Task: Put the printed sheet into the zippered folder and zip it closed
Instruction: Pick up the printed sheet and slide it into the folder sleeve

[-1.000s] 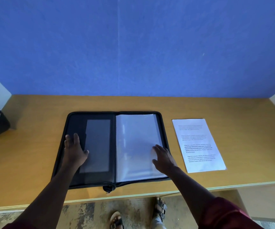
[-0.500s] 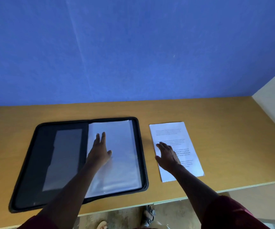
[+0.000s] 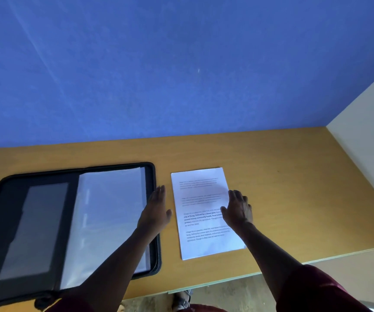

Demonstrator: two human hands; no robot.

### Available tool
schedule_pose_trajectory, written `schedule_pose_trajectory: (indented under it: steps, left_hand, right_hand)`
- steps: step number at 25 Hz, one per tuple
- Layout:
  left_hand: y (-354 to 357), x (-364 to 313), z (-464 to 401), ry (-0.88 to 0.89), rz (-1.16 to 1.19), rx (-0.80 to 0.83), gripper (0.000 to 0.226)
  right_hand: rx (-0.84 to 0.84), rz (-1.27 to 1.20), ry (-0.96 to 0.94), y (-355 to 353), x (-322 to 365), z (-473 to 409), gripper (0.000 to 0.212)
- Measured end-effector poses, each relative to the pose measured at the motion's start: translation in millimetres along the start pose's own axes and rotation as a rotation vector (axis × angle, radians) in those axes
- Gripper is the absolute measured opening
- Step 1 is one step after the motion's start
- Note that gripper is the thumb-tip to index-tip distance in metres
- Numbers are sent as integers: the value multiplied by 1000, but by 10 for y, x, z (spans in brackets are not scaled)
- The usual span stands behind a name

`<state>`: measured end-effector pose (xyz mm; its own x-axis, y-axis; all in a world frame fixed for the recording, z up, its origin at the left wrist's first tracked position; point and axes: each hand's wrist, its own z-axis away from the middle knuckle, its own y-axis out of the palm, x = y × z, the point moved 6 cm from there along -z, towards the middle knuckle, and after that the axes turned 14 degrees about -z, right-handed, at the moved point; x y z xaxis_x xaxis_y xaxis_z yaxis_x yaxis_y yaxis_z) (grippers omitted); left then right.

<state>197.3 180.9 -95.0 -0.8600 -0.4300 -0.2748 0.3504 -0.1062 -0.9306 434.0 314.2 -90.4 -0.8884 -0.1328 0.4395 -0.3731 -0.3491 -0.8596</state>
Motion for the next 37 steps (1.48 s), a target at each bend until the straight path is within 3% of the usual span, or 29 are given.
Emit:
schedule_pose_trajectory:
  steps: [8, 13, 19, 25, 29, 37]
  left_hand:
    - [198, -359, -117, -142, 126, 48, 63]
    - [172, -397, -154, -396, 337, -8, 33]
    - [198, -314, -199, -629, 601, 32, 26]
    - [272, -271, -262, -695, 790, 75, 27]
    - [386, -359, -292, -642, 945, 163, 16]
    - [489, -428, -217, -633, 1144, 190, 13]
  right_hand:
    - [103, -126, 108, 74, -217, -150, 57]
    - [121, -130, 75, 115, -189, -213, 58]
    - [125, -167, 69, 111, -200, -251, 63]
    - [124, -194, 69, 105, -206, -255, 65]
    - [130, -200, 70, 100, -207, -255, 68]
    - [130, -217, 76, 97, -218, -270, 71]
